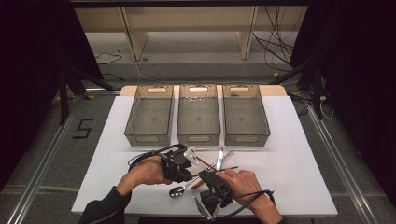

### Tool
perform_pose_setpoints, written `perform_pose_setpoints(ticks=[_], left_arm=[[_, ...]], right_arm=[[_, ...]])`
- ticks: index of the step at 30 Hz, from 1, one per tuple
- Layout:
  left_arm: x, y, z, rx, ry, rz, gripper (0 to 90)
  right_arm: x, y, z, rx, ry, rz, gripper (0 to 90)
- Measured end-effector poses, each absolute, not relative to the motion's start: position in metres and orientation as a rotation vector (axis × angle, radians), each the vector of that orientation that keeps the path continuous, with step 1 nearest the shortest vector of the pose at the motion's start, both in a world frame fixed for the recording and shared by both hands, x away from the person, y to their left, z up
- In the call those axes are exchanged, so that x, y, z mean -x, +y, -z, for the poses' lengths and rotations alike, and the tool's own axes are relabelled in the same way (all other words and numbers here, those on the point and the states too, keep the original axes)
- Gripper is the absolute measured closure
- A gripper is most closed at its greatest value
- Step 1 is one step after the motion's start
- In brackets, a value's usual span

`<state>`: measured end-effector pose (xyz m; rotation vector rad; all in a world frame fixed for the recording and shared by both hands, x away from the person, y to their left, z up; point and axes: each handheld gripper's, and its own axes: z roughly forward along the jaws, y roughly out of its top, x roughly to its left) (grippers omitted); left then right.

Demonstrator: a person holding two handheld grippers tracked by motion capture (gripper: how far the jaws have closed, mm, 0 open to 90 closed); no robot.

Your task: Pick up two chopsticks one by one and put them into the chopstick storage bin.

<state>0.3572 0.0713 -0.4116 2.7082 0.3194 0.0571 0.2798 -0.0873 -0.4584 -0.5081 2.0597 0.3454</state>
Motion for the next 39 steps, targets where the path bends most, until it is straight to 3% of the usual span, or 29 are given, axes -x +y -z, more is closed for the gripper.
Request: perform_pose_setpoints(ticks=[4, 6, 7, 11, 16, 18, 28, 39], left_arm=[[-0.356, 0.072, 0.411, -2.715, 0.302, -0.065, 84.1], [-0.355, 0.074, 0.411, -2.704, 0.319, -0.083, 84.5], [-0.354, 0.076, 0.411, -2.697, 0.330, -0.083, 84.5], [-0.356, 0.086, 0.409, -2.661, 0.415, -0.110, 84.6], [-0.365, 0.104, 0.405, -2.594, 0.548, -0.149, 84.5], [-0.368, 0.111, 0.402, -2.562, 0.594, -0.161, 84.6], [-0.393, 0.144, 0.384, -2.358, 0.818, -0.240, 84.5], [-0.424, 0.173, 0.364, -2.221, 0.969, -0.279, 84.5]], right_arm=[[-0.281, -0.088, 0.458, 0.484, 2.066, -0.363, 82.2], [-0.281, -0.090, 0.456, 0.461, 2.078, -0.361, 69.7], [-0.281, -0.090, 0.456, 0.461, 2.078, -0.361, 69.7], [-0.285, -0.101, 0.445, 0.292, 2.143, -0.496, 51.5], [-0.289, -0.117, 0.437, 0.110, 2.209, -0.619, 41.2], [-0.290, -0.131, 0.437, -0.120, 2.235, -0.738, 35.0], [-0.310, -0.185, 0.442, -0.720, 2.321, -1.171, 28.6], [-0.319, -0.201, 0.448, -0.920, 2.337, -1.314, 28.0]])
